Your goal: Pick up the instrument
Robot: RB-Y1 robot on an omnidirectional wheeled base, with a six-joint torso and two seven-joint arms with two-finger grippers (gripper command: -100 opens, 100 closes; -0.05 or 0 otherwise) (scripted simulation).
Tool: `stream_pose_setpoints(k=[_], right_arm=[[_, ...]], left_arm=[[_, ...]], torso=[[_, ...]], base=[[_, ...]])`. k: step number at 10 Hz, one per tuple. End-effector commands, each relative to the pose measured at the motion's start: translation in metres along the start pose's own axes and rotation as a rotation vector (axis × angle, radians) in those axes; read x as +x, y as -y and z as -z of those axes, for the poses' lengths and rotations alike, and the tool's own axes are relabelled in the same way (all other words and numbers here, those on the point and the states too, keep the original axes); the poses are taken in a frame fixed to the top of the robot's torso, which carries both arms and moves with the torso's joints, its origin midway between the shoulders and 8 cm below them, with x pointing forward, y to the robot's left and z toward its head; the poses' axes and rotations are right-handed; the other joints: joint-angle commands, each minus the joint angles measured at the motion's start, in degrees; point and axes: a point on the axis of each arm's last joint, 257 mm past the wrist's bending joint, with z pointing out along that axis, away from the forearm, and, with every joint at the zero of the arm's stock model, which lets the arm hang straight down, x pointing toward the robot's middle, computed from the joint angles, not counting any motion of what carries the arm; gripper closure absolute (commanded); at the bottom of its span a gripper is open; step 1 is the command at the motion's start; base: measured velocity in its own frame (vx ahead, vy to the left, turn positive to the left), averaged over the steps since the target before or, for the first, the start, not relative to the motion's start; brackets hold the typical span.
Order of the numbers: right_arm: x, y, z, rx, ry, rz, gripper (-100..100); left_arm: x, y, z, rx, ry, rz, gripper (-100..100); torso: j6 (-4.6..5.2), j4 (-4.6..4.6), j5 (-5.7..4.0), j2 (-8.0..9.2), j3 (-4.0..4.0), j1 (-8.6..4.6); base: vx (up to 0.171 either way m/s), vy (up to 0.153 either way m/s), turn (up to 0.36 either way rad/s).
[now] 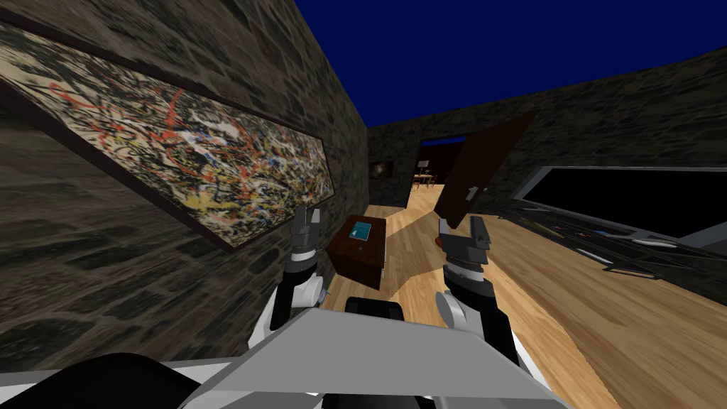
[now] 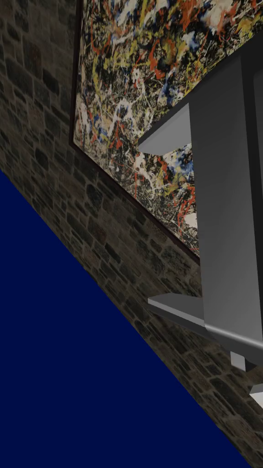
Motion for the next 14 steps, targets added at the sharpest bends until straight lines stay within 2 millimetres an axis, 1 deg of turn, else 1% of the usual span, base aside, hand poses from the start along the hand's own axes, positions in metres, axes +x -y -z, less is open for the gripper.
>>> stream_pose_setpoints(k=[1, 3, 5, 6, 7, 8, 9, 11, 12, 13, 14], right_arm=[[0.000, 0.000, 0.000, 0.000, 0.000, 0.000, 0], [0.000, 0.000, 0.000, 0.000, 0.000, 0.000, 0], [0.000, 0.000, 0.000, 0.000, 0.000, 0.000, 0], [0.000, 0.000, 0.000, 0.000, 0.000, 0.000, 0], [0.000, 0.000, 0.000, 0.000, 0.000, 0.000, 0], [0.000, 0.000, 0.000, 0.000, 0.000, 0.000, 0], [0.000, 0.000, 0.000, 0.000, 0.000, 0.000, 0], [0.000, 0.000, 0.000, 0.000, 0.000, 0.000, 0], [0.000, 0.000, 0.000, 0.000, 0.000, 0.000, 0], [0.000, 0.000, 0.000, 0.000, 0.000, 0.000, 0], [0.000, 0.000, 0.000, 0.000, 0.000, 0.000, 0]], left_arm=[[0.002, -0.016, 0.004, -0.037, -0.021, 0.012, -100], [0.002, -0.040, 0.010, -0.094, -0.038, 0.031, -100], [-0.002, -0.069, 0.018, -0.166, -0.048, 0.055, -100], [-0.001, -0.072, 0.020, -0.173, -0.048, 0.055, -100], [-0.004, -0.092, 0.026, -0.221, -0.050, 0.068, -100], [-0.008, -0.106, 0.030, -0.258, -0.049, 0.081, -100], [-0.008, -0.112, 0.034, -0.273, -0.049, 0.081, -100], [-0.020, -0.149, 0.048, -0.369, -0.038, 0.106, -100], [-0.020, -0.157, 0.054, -0.389, -0.037, 0.105, -100], [-0.028, -0.173, 0.060, -0.433, -0.027, 0.118, -100], [-0.028, -0.181, 0.066, -0.452, -0.026, 0.117, -100]], torso=[[0.00, 0.00, 0.00, 0.00, 0.00, 0.00], [0.01, 0.00, -0.09, 0.01, 0.00, -0.46], [0.01, 0.00, -0.12, -0.03, -0.01, -0.54], [0.01, -0.02, -0.13, -0.06, -0.04, -0.61], [0.00, -0.01, -0.11, -0.03, -0.02, -0.44], [0.00, -0.01, -0.09, -0.01, -0.01, -0.42], [0.01, 0.00, -0.13, 0.00, 0.00, -0.58], [0.00, -0.01, -0.09, -0.03, -0.02, -0.39], [0.01, -0.01, -0.12, -0.05, -0.03, -0.53], [0.00, -0.02, -0.12, -0.10, -0.05, -0.47], [0.00, -0.03, -0.11, -0.11, -0.07, -0.49]], base=[[-0.011, -0.064, 0.003], [-0.006, -0.146, 0.013], [0.010, -0.153, 0.010], [0.001, -0.108, 0.011], [-0.001, -0.106, -0.001], [-0.011, -0.166, 0.007], [-0.006, -0.125, 0.012], [0.008, -0.124, 0.003], [0.024, -0.125, 0.010], [0.025, -0.135, -0.001], [0.012, -0.115, 0.006]])
